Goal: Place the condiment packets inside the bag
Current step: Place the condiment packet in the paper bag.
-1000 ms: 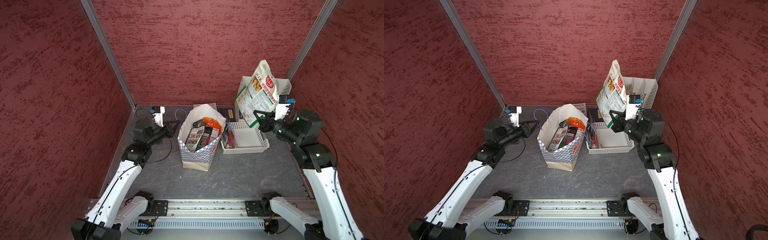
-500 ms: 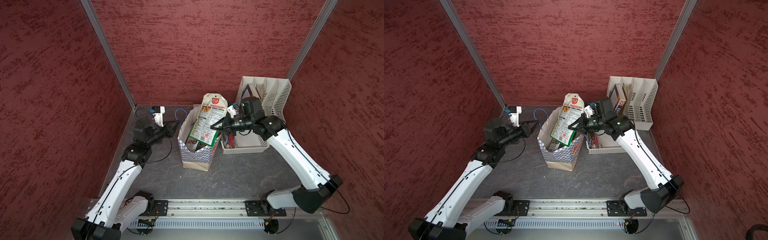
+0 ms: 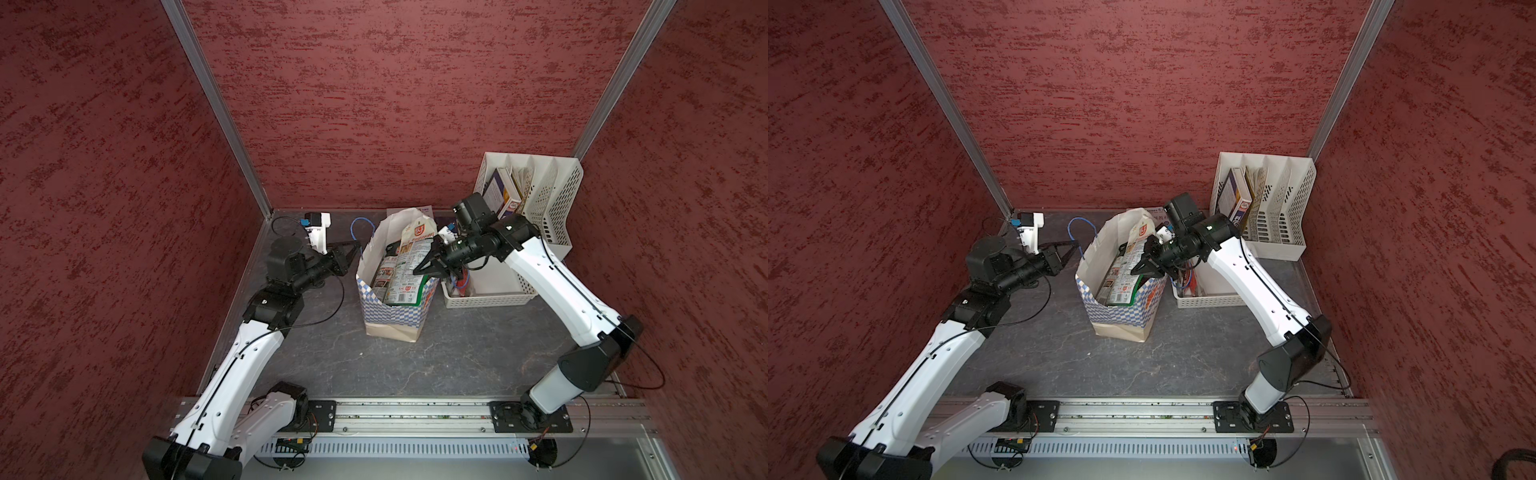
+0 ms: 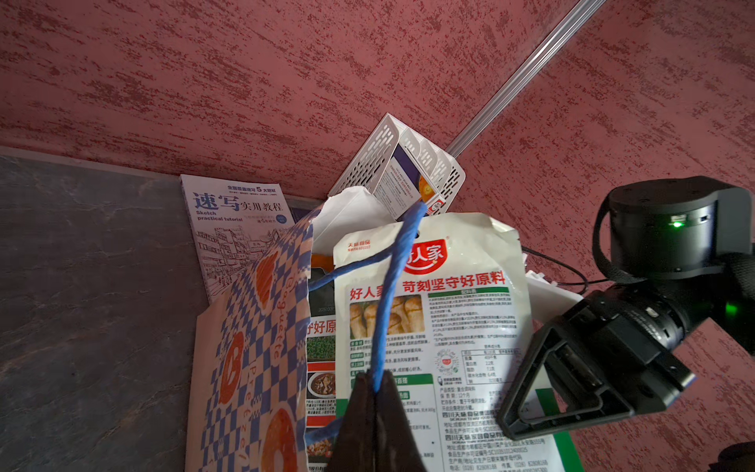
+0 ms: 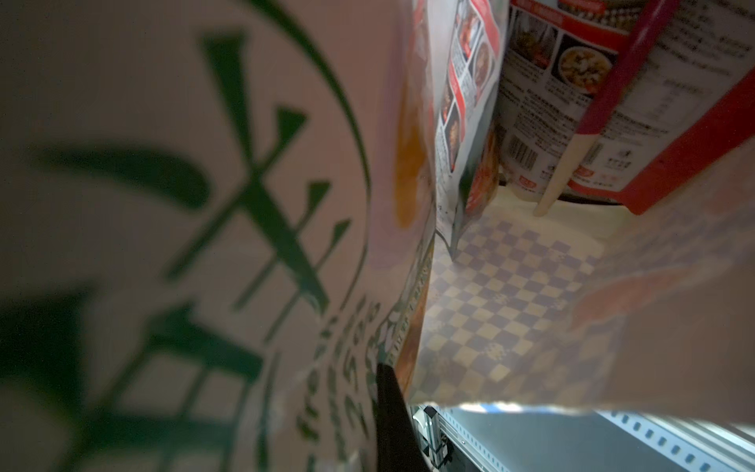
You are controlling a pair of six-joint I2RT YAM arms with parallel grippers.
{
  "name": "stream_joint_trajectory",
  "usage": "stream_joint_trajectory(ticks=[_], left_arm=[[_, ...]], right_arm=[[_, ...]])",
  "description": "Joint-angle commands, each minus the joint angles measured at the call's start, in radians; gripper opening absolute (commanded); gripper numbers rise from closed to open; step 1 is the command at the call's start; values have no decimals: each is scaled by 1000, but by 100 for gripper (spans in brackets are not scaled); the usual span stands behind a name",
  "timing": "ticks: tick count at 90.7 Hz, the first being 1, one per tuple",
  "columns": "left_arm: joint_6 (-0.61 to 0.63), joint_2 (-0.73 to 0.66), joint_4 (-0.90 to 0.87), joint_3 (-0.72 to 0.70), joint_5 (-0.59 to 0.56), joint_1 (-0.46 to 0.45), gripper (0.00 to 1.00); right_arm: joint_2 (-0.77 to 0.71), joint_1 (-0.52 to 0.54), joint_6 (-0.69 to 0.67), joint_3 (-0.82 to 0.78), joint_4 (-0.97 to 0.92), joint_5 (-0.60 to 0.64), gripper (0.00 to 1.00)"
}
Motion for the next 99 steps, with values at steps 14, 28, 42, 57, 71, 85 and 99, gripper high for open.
stream_joint_trajectory(ticks=[14,28,42,57,71,85,99], left_arm=[[27,-22,75,-2,28,3,0],[24,-19,76,0,33,3,0],[28,-19,74,-2,29,3,0],[20,-12,84,-6,32,3,0],[-32,13,105,20,60,0,0],[-109,36,139,99,93,-36,0],[-202,45,219,118,84,-58,0]], right_arm=[[172,74,-66,172,-52,33,3],[233,78,-109,256,-92,98,30],[241,73,-184,332,-190,218,45],[140,53,-348,375,-232,463,51],[-120,-25,-460,140,-98,660,61],[-446,-299,-517,-259,161,598,62],[-654,-411,-748,-651,410,528,66]])
